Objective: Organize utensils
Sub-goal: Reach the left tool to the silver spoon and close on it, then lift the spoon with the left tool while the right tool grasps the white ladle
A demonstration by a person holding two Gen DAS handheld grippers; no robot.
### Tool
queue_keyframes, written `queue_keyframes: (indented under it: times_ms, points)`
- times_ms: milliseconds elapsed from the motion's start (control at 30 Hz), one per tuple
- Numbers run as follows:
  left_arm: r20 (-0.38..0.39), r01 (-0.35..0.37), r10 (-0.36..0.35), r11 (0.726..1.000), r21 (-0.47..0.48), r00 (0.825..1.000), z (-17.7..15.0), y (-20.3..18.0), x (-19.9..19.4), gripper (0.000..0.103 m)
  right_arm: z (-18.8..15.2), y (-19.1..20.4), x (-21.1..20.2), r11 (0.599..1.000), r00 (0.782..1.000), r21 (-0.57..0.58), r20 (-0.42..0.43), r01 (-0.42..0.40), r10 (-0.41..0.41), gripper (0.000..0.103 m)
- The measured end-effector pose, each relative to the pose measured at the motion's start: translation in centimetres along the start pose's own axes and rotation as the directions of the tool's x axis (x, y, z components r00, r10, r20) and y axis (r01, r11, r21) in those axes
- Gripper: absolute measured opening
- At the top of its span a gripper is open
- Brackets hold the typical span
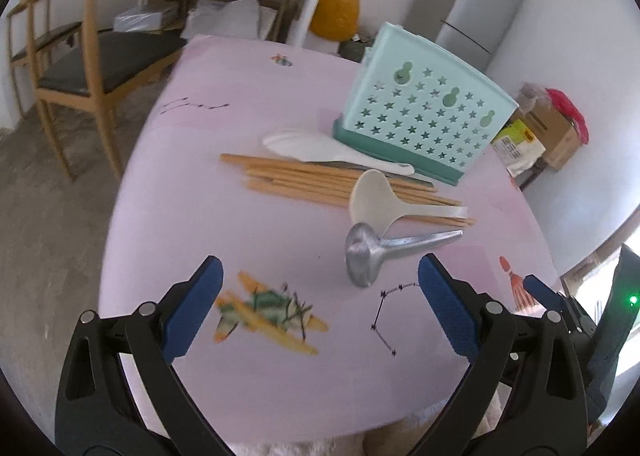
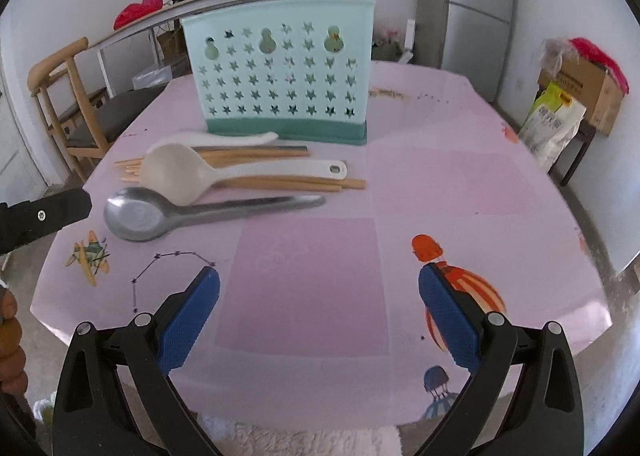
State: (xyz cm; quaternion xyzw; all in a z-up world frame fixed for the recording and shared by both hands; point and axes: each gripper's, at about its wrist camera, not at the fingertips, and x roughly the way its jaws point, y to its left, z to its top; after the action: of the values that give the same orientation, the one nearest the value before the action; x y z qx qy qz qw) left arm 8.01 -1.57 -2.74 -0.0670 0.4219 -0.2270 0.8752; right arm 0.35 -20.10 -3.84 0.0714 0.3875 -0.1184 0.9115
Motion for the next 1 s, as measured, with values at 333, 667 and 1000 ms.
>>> queue_keyframes:
  times_ms: [333, 667, 1000]
  points:
    - [-0.115, 0.073, -0.074, 0.997, -0.009, 0.991, 0.4, 0.2, 3.7, 0.031, -0.3, -1.4, 1.8, 0.994, 0.996, 0.068, -0.019, -0.081, 0.082, 0.097]
    - [-0.139, 0.186, -0.195, 0.980, -0.074, 0.971, 0.1, 1.4, 3.8, 0.006, 1.0, -4.1, 0.8, 0.981, 0.987, 0.113, -0.024, -0.155, 0.159, 0.097]
    - [-0.013, 0.268, -0.279, 0.935, -0.232, 0.960, -0.2, 8.2, -2.6, 0.001, 4.0, -3.7, -2.7, 0.993, 0.988, 0.053, 0.124, -0.104, 0.097, 0.097]
